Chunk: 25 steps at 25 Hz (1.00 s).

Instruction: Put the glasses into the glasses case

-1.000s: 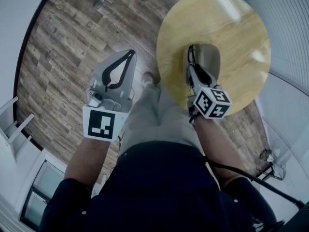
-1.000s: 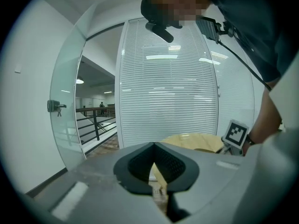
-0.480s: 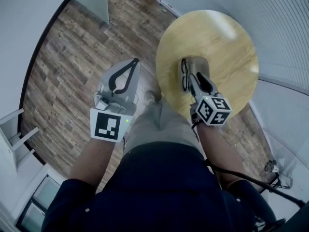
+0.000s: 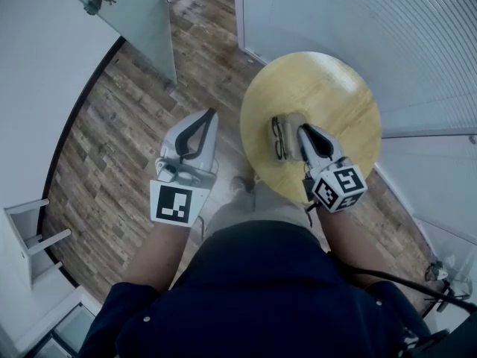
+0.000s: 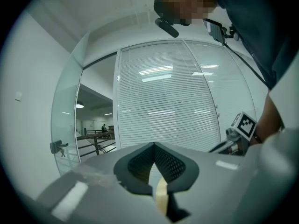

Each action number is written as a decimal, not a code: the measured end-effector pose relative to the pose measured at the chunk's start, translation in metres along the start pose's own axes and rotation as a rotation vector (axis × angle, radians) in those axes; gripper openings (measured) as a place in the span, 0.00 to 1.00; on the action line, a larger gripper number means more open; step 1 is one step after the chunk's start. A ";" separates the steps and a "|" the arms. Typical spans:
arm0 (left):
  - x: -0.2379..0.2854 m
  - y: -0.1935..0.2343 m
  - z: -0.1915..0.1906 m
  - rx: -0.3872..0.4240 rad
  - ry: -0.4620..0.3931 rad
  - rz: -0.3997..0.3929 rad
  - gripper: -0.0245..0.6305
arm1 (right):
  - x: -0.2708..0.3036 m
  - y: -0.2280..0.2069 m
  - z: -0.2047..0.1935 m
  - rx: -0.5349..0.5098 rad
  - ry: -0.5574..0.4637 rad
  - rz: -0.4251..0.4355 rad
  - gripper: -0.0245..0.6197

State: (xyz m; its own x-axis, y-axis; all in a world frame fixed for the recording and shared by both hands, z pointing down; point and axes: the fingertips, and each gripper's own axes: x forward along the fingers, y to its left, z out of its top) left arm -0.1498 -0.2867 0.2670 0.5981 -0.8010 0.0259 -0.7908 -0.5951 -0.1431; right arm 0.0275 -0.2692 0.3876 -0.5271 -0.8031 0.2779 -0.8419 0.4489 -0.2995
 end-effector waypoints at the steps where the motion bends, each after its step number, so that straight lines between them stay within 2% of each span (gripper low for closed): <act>1: -0.003 0.000 0.006 -0.005 -0.008 0.005 0.04 | -0.006 0.003 0.008 -0.008 -0.020 0.010 0.09; 7: -0.021 -0.015 0.033 -0.013 -0.033 0.004 0.04 | -0.046 0.008 0.049 -0.046 -0.127 0.012 0.05; 14: -0.046 -0.032 0.058 0.007 -0.044 0.017 0.04 | -0.096 0.000 0.077 -0.137 -0.163 -0.083 0.05; 25: -0.053 -0.027 0.070 0.003 -0.072 0.038 0.04 | -0.105 0.002 0.081 -0.134 -0.174 -0.097 0.05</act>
State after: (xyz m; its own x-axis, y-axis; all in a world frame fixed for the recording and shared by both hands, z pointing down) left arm -0.1515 -0.2236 0.2000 0.5760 -0.8159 -0.0508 -0.8125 -0.5644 -0.1461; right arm 0.0904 -0.2153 0.2842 -0.4248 -0.8952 0.1347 -0.9016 0.4049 -0.1523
